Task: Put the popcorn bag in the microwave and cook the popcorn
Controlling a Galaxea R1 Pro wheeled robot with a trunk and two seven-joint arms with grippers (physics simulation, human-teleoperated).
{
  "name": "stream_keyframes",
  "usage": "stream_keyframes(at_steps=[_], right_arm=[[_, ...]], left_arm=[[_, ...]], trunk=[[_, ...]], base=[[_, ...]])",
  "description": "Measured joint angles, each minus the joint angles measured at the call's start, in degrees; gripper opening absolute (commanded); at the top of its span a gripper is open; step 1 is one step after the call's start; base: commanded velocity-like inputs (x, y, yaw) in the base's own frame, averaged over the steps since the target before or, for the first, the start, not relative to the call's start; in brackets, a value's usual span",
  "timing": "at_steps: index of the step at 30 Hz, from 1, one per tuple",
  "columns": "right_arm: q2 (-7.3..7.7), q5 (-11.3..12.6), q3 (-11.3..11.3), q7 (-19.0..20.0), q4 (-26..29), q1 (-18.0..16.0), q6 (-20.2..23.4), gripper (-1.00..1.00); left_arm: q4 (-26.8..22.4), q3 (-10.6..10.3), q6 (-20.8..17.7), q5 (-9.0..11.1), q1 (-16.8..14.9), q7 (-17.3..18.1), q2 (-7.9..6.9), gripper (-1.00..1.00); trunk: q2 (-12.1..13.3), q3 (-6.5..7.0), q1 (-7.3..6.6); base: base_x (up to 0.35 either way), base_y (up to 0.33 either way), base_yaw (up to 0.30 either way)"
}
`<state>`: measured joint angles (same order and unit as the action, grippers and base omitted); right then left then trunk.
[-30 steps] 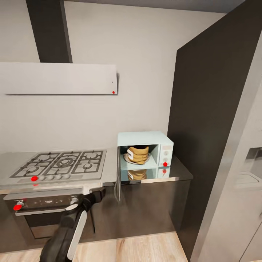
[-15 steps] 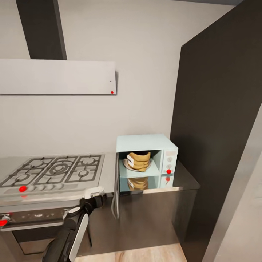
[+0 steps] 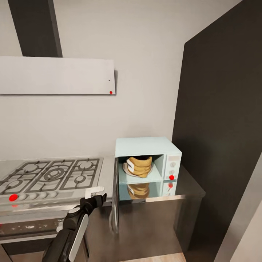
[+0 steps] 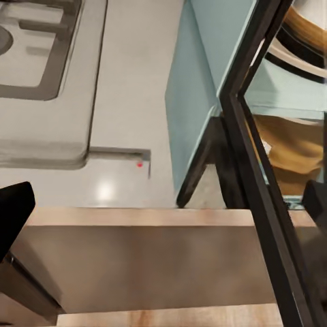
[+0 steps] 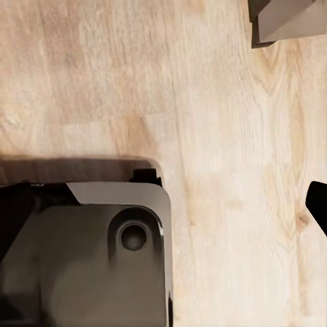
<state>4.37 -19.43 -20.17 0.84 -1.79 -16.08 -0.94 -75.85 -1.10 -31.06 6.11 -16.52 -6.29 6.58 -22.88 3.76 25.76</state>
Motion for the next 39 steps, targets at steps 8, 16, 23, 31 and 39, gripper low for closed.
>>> stream_keyframes(at_steps=[8, 16, 23, 31, 39], right_arm=[[0.00, 0.11, 0.00, 0.03, 0.02, 0.06, -0.22, 1.00], [0.07, 0.12, 0.00, 0.03, 0.01, 0.06, -0.02, 1.00], [0.07, 0.12, 0.00, 0.03, 0.01, 0.06, 0.02, 1.00], [0.08, 0.12, 0.00, 0.03, 0.01, 0.06, 0.04, 1.00], [0.10, 0.13, 0.00, 0.03, 0.01, 0.06, 0.14, 1.00]], left_arm=[[0.52, -0.20, 0.01, 0.03, -0.02, 0.13, -0.06, 1.00], [0.59, -3.04, 0.04, -0.12, -0.02, 3.92, -0.39, 1.00], [0.59, -5.83, 0.01, -0.21, -0.03, 4.06, -0.35, 1.00], [0.59, -6.95, -0.04, -0.33, -0.03, 3.75, -0.30, 1.00], [0.55, -6.96, 0.03, -0.23, -0.06, 3.55, -0.17, 1.00]], trunk=[[0.00, 0.40, 0.00], [0.00, 0.88, 0.00], [0.00, 1.29, 0.00], [0.00, 1.77, 0.00], [0.00, 2.24, 0.00]], base=[[0.001, 0.000, -0.194], [0.000, 0.000, -0.221], [0.000, 0.000, -0.221], [0.000, 0.000, -0.221], [0.000, 0.000, -0.221]])
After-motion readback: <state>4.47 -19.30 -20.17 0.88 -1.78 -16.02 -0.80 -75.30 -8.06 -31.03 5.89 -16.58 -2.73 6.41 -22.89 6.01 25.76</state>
